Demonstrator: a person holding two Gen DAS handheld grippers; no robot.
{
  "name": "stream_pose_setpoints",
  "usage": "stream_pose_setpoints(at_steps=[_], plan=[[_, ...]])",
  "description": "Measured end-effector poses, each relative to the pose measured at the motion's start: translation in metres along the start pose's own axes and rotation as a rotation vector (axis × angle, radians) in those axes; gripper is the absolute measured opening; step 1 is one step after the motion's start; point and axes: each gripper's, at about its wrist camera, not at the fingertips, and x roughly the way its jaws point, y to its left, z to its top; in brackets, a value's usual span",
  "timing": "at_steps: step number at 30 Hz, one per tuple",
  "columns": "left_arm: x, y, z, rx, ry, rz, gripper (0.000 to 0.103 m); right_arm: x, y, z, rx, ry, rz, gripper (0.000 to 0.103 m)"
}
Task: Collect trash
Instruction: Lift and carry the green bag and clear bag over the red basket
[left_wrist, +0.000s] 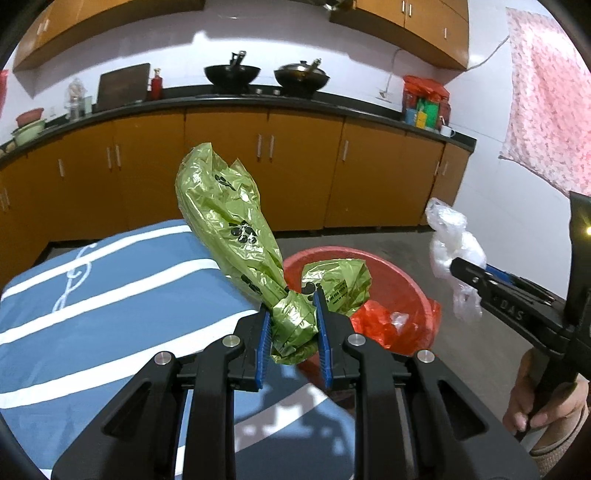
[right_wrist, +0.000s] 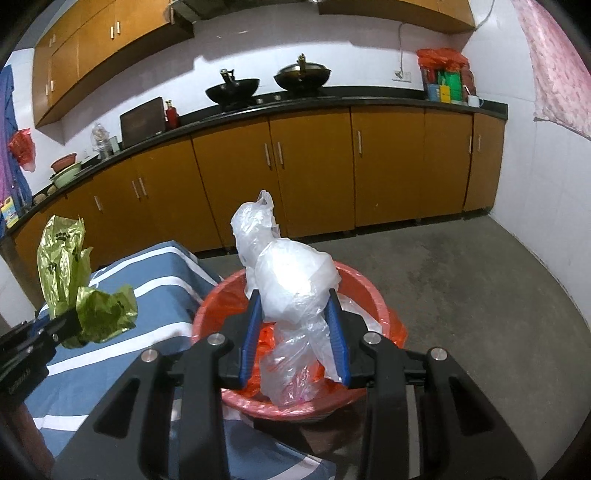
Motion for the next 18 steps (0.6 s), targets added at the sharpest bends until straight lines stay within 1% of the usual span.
stream_pose_setpoints(at_steps=[10, 18], plan=[[0.043, -0.030, -0.003, 0.039, 0.047, -0.044, 0.022, 0.035, -0.020, 0.002, 0.046, 0.061, -0.011, 0.034], [0.070, -0.039, -0.009, 0.067, 0.095, -0.060, 0.022, 0.057, -0.025, 0.007, 0.052, 0.082, -0.018, 0.034]])
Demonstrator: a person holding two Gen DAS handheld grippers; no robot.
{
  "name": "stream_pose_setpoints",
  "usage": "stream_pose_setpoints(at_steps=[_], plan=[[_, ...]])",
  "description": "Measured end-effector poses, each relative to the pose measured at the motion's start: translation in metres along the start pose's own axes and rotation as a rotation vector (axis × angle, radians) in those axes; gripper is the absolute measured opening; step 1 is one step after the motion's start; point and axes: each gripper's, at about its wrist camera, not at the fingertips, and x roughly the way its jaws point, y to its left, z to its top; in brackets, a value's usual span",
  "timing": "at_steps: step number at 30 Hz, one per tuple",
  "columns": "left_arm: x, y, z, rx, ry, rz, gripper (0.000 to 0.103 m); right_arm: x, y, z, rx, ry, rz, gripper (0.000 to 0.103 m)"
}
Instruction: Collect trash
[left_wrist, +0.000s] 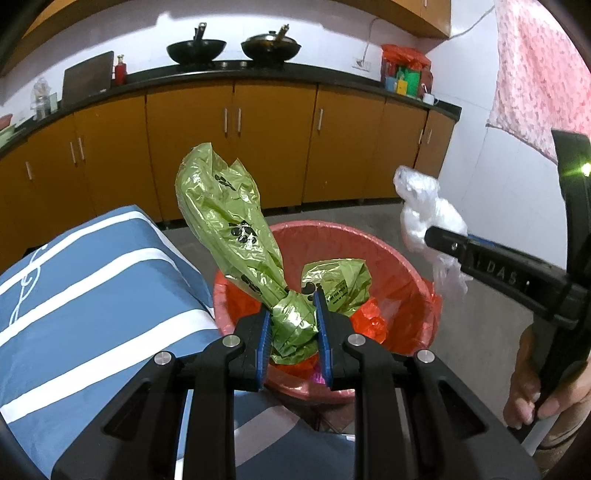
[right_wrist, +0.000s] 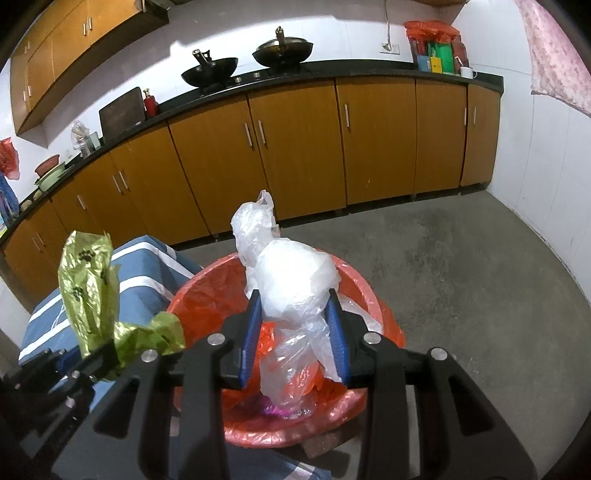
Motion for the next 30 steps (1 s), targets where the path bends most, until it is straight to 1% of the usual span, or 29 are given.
stream_pose_setpoints(at_steps=[10, 13, 15, 18, 22, 25, 26, 28, 30], plan=[[0.025, -0.006, 0.000, 0.014, 0.046, -0.022, 0.022, 0.019, 0.001, 0.006, 0.003, 0.011, 0.005, 0.034], [0.030, -0.005, 0.002, 0.020, 0.057, -0.025, 0.023, 0.023, 0.002, 0.009, 0.006, 0.004, 0.015, 0.040], [0.031, -0.003, 0.002, 0.014, 0.060, -0.030, 0.033, 0.024, 0.002, 0.009, 0.009, 0.004, 0.028, 0.047], [0.028, 0.005, 0.000, -0.001, 0.051, -0.021, 0.044, 0.019, 0.001, 0.009, 0.014, -0.008, 0.034, 0.056], [0.021, 0.019, -0.002, -0.033, 0.049, -0.006, 0.046, 0.008, -0.007, 0.004, 0.048, -0.016, 0.033, 0.062], [0.005, 0.030, -0.006, -0.056, 0.029, 0.012, 0.049, -0.006, -0.013, -0.003, 0.057, -0.031, 0.016, 0.071], [-0.004, 0.034, -0.008, -0.065, 0.014, 0.019, 0.051, -0.010, -0.013, -0.003, 0.054, -0.037, 0.012, 0.072], [-0.025, 0.042, -0.013, -0.076, -0.021, 0.040, 0.057, -0.025, -0.013, -0.010, 0.042, -0.058, -0.002, 0.078], [-0.046, 0.048, -0.018, -0.077, -0.060, 0.066, 0.068, -0.042, -0.010, -0.016, 0.029, -0.082, -0.014, 0.086]])
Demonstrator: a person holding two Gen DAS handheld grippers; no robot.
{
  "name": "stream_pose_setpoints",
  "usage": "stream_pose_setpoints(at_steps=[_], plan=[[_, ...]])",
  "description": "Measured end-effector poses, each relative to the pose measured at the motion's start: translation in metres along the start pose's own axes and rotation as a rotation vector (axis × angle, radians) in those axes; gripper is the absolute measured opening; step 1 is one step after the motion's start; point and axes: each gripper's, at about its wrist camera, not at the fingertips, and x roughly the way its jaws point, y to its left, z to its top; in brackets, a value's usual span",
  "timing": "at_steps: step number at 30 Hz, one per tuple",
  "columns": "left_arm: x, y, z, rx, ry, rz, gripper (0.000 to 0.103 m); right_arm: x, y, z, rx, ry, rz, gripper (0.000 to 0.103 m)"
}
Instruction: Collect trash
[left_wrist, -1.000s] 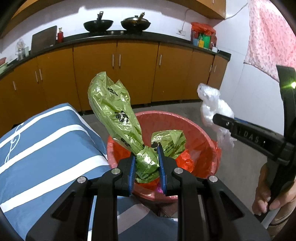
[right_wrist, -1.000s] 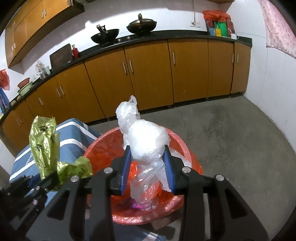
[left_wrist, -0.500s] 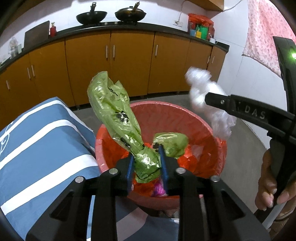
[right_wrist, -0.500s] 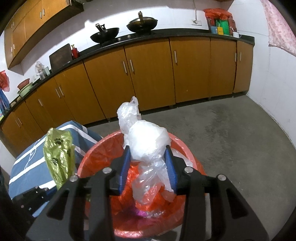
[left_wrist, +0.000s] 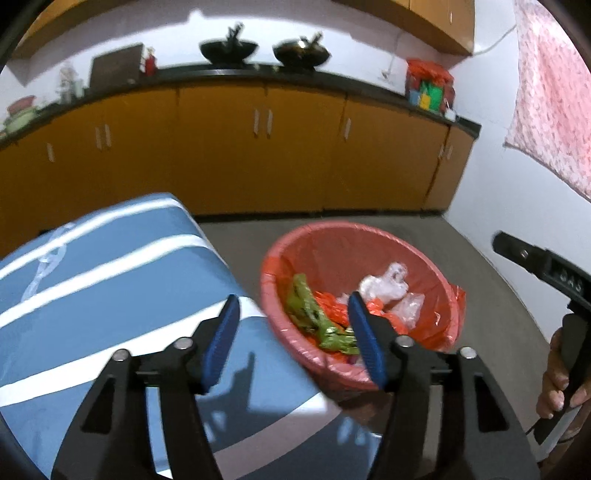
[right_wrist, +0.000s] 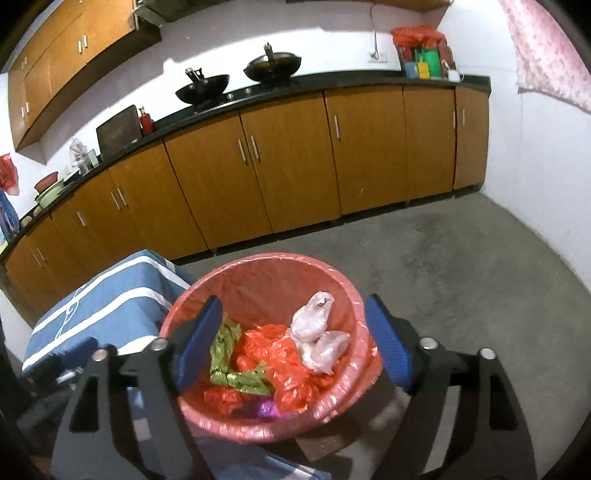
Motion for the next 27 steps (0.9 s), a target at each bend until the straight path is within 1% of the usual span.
stream_pose_setpoints(at_steps=[4, 6, 9, 13, 16, 19, 23, 27], plan=[[-0.049, 0.014, -0.007, 0.003, -0.090, 0.061, 0.084, -0.035, 0.010, -0.008, -0.024, -0.053, -0.005, 0.097], [-0.071, 0.019, -0.010, -0.001, -0.125, 0.091, 0.094, -0.053, 0.018, -0.012, -0.054, -0.084, -0.005, 0.098], [-0.103, 0.026, -0.017, -0.007, -0.174, 0.140, 0.100, -0.080, 0.034, -0.021, -0.111, -0.127, -0.007, 0.099], [-0.140, 0.036, -0.030, -0.026, -0.208, 0.201, 0.101, -0.111, 0.054, -0.037, -0.173, -0.169, -0.009, 0.099], [-0.158, 0.040, -0.038, -0.034, -0.221, 0.235, 0.101, -0.130, 0.061, -0.045, -0.179, -0.179, 0.010, 0.099], [-0.174, 0.044, -0.046, -0.040, -0.238, 0.270, 0.101, -0.144, 0.066, -0.051, -0.179, -0.192, 0.016, 0.099], [-0.191, 0.045, -0.055, -0.046, -0.257, 0.306, 0.101, -0.162, 0.075, -0.061, -0.202, -0.210, -0.014, 0.099], [-0.208, 0.041, -0.064, -0.031, -0.281, 0.348, 0.101, -0.179, 0.085, -0.071, -0.221, -0.220, 0.012, 0.099]])
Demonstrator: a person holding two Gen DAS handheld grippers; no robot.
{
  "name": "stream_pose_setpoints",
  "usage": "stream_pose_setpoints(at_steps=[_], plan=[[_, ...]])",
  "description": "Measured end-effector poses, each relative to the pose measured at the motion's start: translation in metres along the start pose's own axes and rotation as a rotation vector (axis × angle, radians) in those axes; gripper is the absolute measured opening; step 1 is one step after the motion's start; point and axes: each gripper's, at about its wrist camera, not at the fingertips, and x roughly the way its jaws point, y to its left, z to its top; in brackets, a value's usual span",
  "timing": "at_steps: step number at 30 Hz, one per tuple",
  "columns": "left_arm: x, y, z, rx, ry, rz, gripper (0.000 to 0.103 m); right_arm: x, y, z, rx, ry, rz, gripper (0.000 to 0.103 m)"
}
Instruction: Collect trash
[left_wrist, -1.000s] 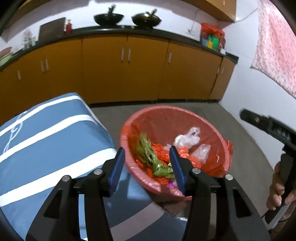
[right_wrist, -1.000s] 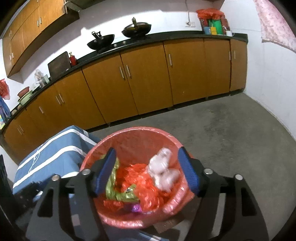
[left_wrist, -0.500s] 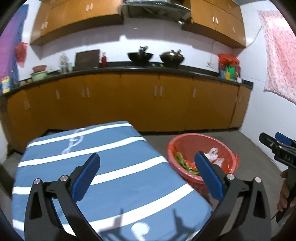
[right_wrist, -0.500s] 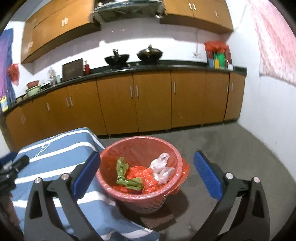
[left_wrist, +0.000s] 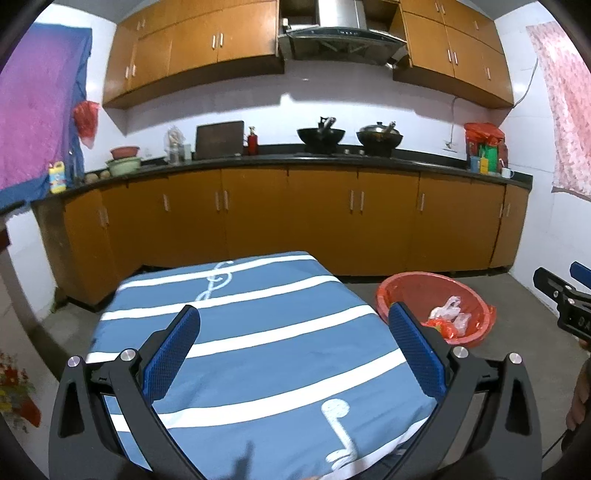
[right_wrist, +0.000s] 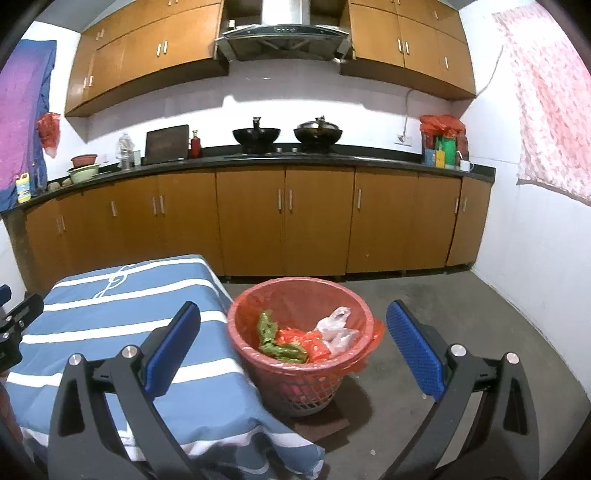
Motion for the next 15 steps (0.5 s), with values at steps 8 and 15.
stream_pose_setpoints(at_steps=[8, 15], plan=[[-0.026, 0.008, -0.011, 0.001, -0.020, 0.040, 0.101, -0.024, 0.018, -0.014, -0.039, -0.011, 0.011, 0.099], [-0.041, 0.015, -0.020, -0.010, -0.034, 0.057, 0.101, -0.048, 0.025, -0.020, -0.042, -0.055, 0.011, 0.099]])
